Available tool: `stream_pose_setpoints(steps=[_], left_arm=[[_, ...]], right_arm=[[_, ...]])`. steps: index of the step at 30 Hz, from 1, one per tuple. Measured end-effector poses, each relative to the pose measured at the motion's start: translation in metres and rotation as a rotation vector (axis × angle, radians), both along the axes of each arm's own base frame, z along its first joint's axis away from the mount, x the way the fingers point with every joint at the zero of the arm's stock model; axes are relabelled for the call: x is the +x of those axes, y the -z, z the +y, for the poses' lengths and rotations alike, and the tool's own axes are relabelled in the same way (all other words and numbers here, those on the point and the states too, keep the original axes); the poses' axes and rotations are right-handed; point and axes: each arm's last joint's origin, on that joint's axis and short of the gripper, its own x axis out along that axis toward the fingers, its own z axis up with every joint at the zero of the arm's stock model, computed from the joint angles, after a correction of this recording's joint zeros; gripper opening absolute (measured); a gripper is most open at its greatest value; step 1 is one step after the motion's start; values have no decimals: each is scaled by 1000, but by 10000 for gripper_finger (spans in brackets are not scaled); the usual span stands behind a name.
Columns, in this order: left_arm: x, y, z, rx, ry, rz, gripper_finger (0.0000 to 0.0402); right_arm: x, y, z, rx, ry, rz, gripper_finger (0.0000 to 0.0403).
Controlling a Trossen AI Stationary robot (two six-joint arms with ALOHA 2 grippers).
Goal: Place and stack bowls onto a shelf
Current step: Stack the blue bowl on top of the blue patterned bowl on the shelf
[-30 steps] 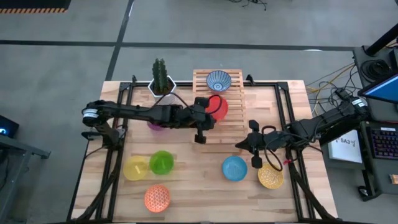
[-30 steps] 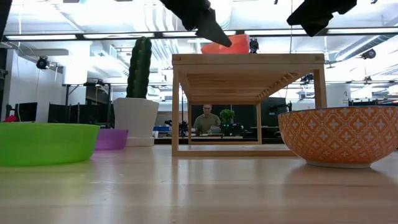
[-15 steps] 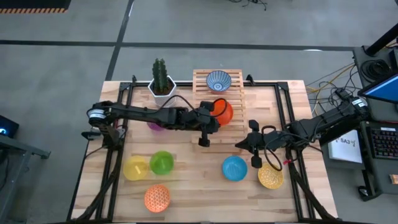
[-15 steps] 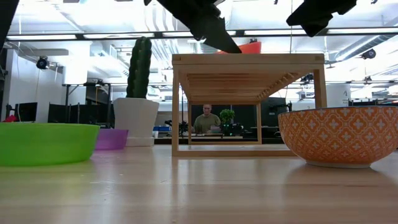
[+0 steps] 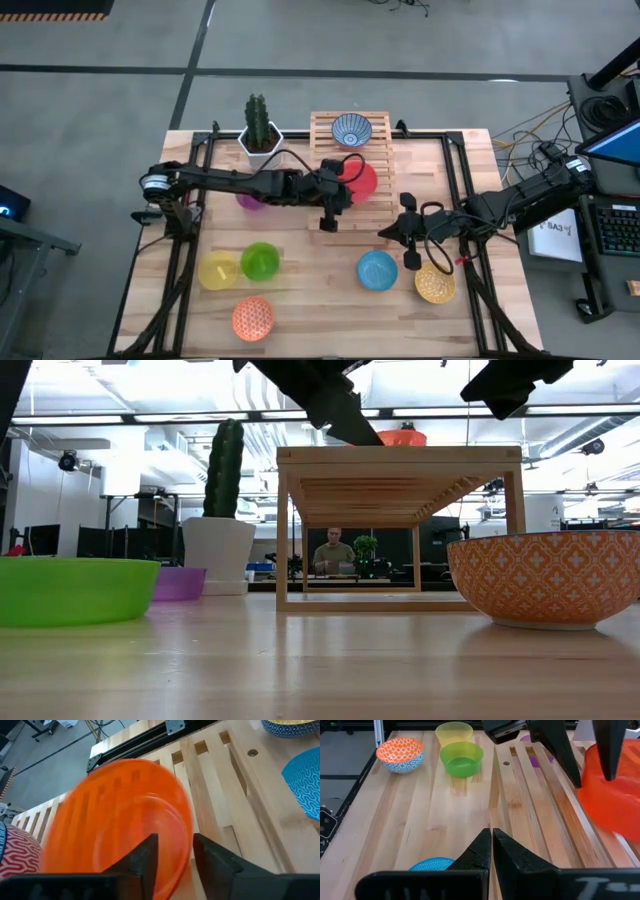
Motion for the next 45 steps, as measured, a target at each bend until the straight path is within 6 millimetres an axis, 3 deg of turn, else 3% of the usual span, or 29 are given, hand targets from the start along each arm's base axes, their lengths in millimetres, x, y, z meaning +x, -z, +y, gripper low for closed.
stream_pose_setpoints(steps=[7, 16, 24, 29, 38, 45], left_arm=[[0, -12, 0, 27, 21, 13, 157], [-13, -32, 0, 29, 20, 121, 164], [-53, -51, -4, -99, -80, 229, 156], [-78, -46, -20, -144, -78, 228, 153], [-120, -24, -47, -202, 7, 16, 153], [-145, -26, -48, -215, 39, -119, 152]], right_arm=[[0, 0, 0, -1, 0, 1, 9], [0, 1, 0, -3, 3, 3, 9], [2, 3, -4, -45, 136, -14, 9], [6, 7, -3, -37, 167, 0, 9], [8, 12, -1, 57, 222, 15, 9], [8, 11, 1, 267, 260, 31, 9]])
